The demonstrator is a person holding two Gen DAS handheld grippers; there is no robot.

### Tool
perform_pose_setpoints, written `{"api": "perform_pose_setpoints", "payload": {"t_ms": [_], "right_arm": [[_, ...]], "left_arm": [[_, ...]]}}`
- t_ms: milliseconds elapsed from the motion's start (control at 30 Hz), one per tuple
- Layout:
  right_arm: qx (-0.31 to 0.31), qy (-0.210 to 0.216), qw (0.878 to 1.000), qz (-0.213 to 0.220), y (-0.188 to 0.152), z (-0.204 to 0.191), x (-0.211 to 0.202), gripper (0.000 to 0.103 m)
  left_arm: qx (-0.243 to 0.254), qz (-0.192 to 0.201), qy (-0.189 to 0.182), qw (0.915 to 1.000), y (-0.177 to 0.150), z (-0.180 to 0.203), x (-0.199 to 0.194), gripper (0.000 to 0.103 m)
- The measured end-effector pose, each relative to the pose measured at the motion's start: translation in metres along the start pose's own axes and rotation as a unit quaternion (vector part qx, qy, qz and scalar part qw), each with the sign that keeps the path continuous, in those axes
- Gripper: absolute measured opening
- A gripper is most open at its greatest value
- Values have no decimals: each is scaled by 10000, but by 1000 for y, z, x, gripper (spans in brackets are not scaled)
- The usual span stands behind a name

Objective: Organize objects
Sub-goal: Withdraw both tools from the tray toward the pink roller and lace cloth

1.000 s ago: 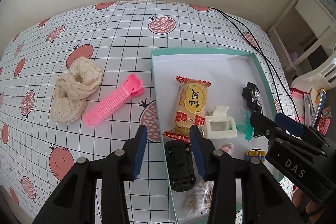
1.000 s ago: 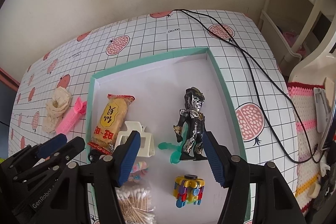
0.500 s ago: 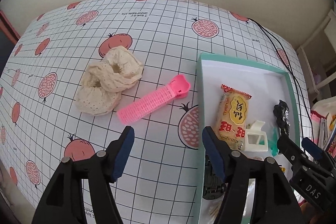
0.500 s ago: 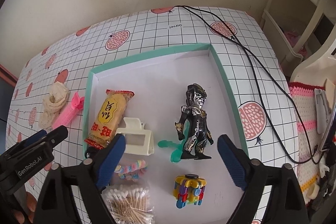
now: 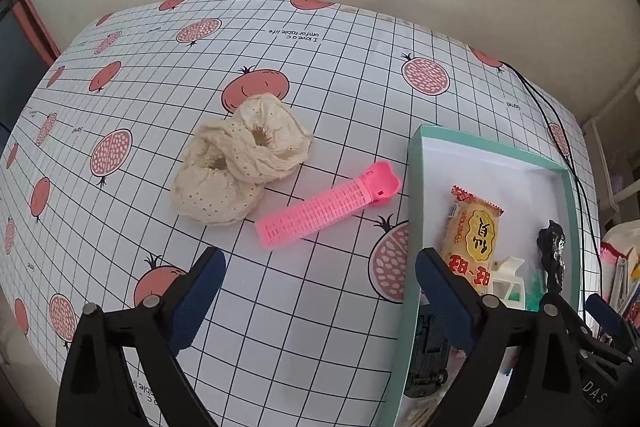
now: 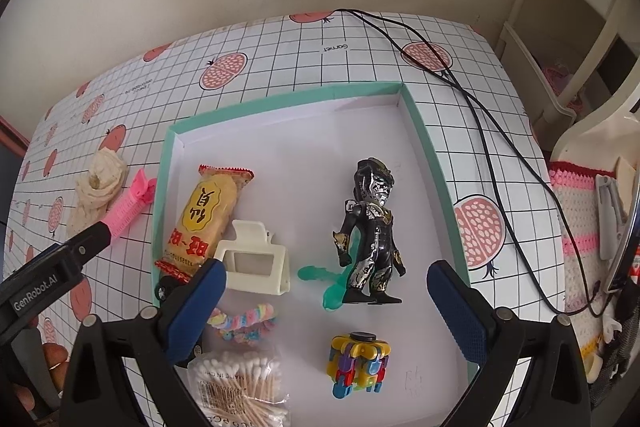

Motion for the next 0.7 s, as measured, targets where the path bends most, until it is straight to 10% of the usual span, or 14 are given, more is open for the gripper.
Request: {"api": "perform_pose_setpoints", "payload": {"t_ms": [700], "right_arm": [[108, 191, 9989, 413, 12, -18, -17, 102]], "left_arm": [[-255, 283, -201, 9991, 22, -39, -16, 96]]}}
Point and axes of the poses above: each gripper's, at about its wrist camera, not at the fingertips, and x roughly the way its jaws point, z to its right, y to its top, the point moved 2 cm from there along x, roughly the way its jaws point, and after that the axes turned 8 degrees about -x, right-handed, at the moved point
